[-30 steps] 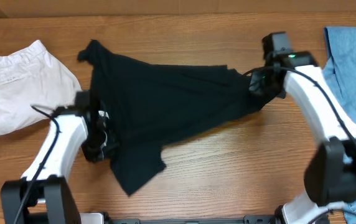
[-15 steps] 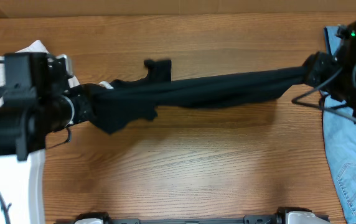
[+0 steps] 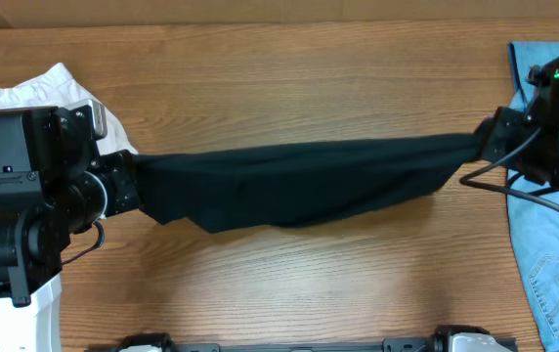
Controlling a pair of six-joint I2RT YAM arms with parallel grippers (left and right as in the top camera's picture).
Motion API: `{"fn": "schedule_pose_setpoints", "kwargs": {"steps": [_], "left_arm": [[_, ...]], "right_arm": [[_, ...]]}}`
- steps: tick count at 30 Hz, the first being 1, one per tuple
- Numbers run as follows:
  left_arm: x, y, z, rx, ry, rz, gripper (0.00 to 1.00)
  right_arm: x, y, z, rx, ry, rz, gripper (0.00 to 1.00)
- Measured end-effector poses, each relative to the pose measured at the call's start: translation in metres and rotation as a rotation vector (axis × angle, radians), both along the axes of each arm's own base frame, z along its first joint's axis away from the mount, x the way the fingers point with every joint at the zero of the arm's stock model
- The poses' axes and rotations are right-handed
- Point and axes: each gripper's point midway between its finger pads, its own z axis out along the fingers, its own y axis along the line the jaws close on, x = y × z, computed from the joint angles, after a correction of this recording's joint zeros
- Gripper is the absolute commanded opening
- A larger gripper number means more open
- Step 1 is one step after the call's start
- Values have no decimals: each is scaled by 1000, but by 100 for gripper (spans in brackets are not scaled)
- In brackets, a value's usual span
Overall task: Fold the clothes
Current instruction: 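Lift the t-shirt with both grippers and stretch it taut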
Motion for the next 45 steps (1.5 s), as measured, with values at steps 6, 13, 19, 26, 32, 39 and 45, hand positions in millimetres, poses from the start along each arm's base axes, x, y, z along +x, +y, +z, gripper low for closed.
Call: {"fn": "schedule_pose_setpoints", "kwargs": {"steps": [6, 13, 19, 26, 32, 39, 45], "left_arm": [[0, 1, 0, 2, 2, 2, 4], [0, 1, 0, 4, 1, 3, 4], [4, 1, 7, 6, -33, 3, 4], [-3, 1, 59, 15, -201, 4, 4], [-42, 9, 123, 65, -439, 51, 4], [-75, 20, 165, 105, -629, 121, 4], [-45, 22, 148, 104, -540, 127, 4]], "right_arm": [[-5, 2, -3, 9, 24, 5, 8], [-4, 3, -2, 14, 18, 9, 4], [-3, 3, 25, 9, -75, 10, 4], [-40, 4, 132, -9, -425, 11, 4], [-91, 5, 201, -28, -673, 3, 4], [-90, 2, 220, -41, -741, -10, 4], [-51, 0, 195, -34, -620, -9, 4]]}}
